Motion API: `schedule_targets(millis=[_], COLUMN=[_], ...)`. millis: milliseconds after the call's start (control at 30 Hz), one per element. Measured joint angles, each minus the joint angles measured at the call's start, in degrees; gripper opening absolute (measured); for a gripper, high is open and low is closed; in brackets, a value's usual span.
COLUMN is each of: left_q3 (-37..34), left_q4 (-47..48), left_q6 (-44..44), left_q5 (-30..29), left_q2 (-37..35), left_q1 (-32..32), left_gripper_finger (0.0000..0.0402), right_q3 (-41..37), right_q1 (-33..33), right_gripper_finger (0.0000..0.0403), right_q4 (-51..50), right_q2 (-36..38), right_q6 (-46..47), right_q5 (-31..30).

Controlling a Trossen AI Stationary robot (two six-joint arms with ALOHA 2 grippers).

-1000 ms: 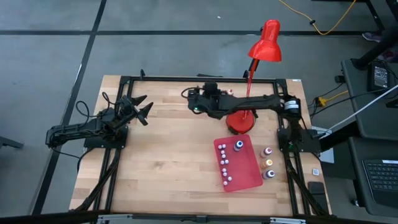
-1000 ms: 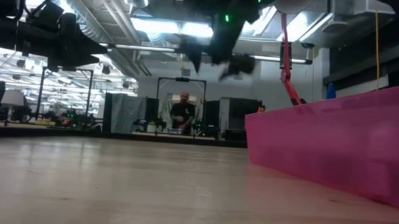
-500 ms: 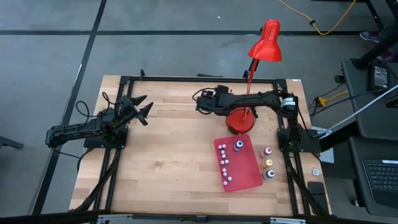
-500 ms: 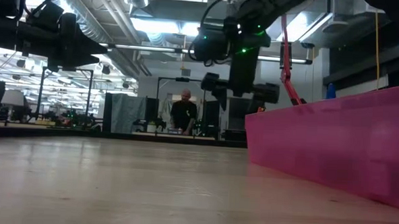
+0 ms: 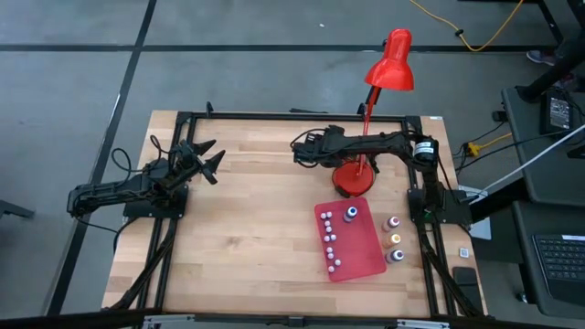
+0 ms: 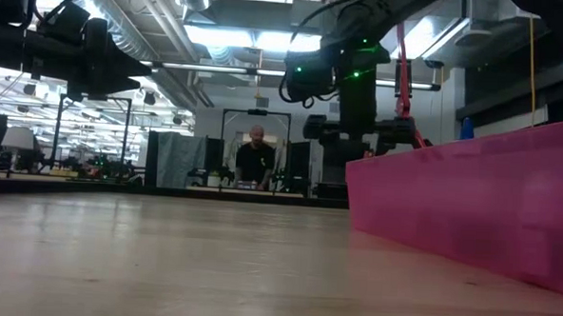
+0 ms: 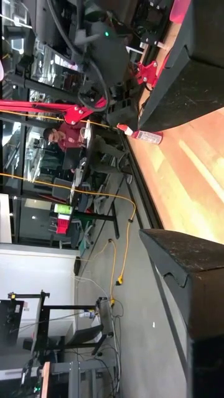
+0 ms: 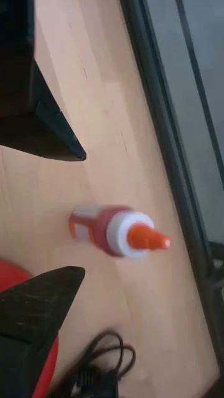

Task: Pick & Place food coloring
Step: Put the large orange food coloring bottle into the red bin

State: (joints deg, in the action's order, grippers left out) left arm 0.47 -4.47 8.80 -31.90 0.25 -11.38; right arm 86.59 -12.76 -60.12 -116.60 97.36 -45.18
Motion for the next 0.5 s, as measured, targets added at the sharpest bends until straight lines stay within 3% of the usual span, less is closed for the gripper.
schedule_targets(millis=[500], left_q3=[0.00], left_q4=[0.00], left_q6=[0.00], left_q5=[0.00], left_q2=[0.00], left_q1=[0.00], left_gripper_finger=[0.0265], right_q3=[-2.98], right_q1=[-2.53], right_gripper_finger=[0.0291], right_q4=[-1.66], right_q2=[0.04], right_q6=[0.00], right_q5=[-0.28])
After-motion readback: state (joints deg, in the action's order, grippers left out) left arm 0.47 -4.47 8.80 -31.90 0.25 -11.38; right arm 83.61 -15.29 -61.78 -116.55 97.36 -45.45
